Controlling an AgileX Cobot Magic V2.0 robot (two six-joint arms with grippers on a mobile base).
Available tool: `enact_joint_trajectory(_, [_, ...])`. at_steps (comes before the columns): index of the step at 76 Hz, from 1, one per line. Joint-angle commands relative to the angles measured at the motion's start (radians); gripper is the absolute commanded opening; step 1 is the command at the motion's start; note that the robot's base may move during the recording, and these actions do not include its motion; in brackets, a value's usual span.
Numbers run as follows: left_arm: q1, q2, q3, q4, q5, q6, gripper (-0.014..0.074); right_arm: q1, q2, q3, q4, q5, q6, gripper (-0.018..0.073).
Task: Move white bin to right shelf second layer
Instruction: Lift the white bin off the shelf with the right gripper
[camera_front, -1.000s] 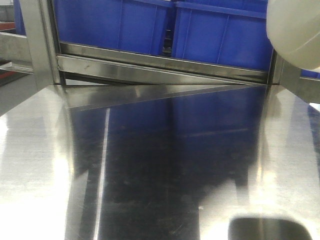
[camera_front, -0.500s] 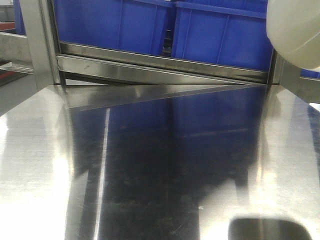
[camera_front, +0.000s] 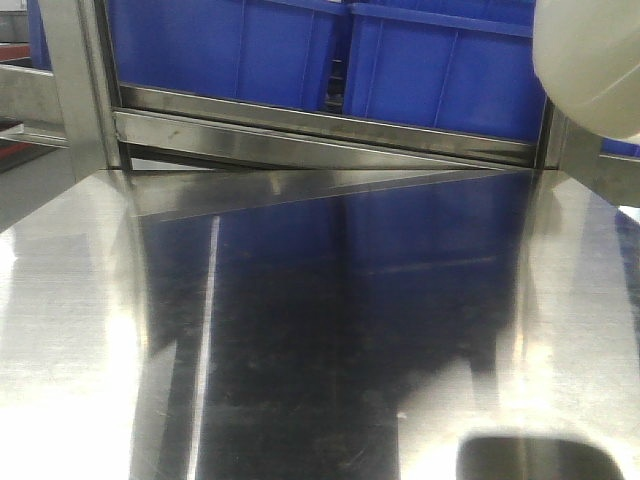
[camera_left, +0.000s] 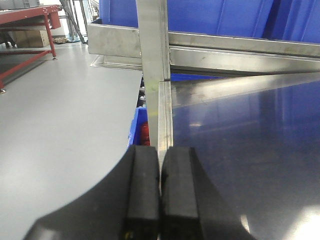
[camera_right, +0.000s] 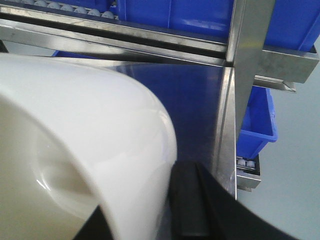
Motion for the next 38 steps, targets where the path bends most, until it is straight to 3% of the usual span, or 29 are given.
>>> enact_joint_trajectory(1, [-0.005, -0.014, 0.037, 0.000, -0.085, -0.003, 0.0085, -0.006, -0.006, -0.033, 0.009, -0.107, 0.001, 0.0048])
enact_joint_trajectory(38, [-0.005, -0.014, 0.037, 0.000, -0.085, -0.003, 0.0085, -0.006, -0.006, -0.033, 0.009, -0.107, 0.001, 0.0048])
